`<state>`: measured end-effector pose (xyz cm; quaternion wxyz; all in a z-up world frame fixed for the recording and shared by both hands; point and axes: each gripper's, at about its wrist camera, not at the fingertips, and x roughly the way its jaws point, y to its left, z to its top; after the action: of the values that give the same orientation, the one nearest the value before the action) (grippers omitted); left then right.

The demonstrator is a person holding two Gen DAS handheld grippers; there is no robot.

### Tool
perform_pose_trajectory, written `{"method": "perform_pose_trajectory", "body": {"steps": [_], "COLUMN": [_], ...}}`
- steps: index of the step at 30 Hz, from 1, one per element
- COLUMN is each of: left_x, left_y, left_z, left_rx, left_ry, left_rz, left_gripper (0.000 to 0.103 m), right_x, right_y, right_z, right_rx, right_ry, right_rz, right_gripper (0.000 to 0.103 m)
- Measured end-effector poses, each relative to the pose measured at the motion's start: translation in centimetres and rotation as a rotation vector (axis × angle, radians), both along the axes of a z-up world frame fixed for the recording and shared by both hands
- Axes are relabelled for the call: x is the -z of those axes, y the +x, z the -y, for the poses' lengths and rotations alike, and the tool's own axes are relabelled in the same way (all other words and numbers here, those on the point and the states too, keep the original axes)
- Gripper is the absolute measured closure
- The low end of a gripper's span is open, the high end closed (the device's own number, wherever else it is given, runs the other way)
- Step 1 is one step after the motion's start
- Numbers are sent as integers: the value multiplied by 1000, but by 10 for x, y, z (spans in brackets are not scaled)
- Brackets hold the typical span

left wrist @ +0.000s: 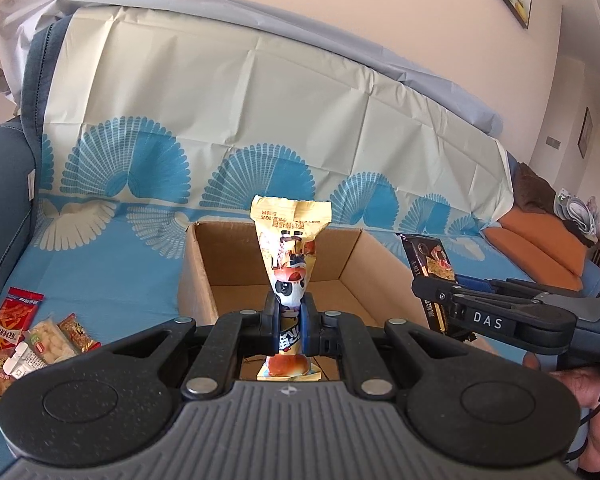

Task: Organize snacks
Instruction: 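Lift and carry the wafer stick and biscuit packet over the box with both tools, then open both tools to drop the wafer stick and biscuit packet into the box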

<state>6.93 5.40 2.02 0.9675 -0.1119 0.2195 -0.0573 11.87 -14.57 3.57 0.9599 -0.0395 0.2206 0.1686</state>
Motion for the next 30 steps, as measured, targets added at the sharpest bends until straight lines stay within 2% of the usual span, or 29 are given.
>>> {"method": "perform_pose_trajectory", "body": {"steps": [16, 20, 21, 22, 23, 24, 25, 27, 30], "left_x": [0, 1, 3, 4, 4, 4, 3, 5, 13], "left_y": [-1, 0, 2, 3, 2, 1, 0, 2, 10], "left_z": [12, 12, 12, 14, 16, 18, 18, 14, 5], "left_rx": [49, 77, 95, 106, 108, 107, 104, 85, 20], "left_ry": [23, -6, -18, -15, 0, 15, 17, 4, 4], "left_rz": [7, 0, -15, -25, -25, -16, -11, -26, -93], "left_gripper": [93, 93, 89, 82, 78, 73, 73, 71, 67], "right_x": [2, 3, 4, 5, 5, 5, 5, 8, 23], "right_y": [5, 7, 8, 8, 8, 9, 10, 15, 27], "right_z": [-2, -1, -1, -1, -1, 0, 2, 6, 12], "right_rx": [-14, -18, -14, -2, 15, 37, 58, 104, 195], "right_ry": [-5, -5, -8, -17, -26, -33, -35, -52, -123], "right_rz": [-20, -31, -37, -38, -34, -26, -25, -52, -137], "right_gripper": [62, 61, 61, 55, 39, 33, 29, 29, 29]}}
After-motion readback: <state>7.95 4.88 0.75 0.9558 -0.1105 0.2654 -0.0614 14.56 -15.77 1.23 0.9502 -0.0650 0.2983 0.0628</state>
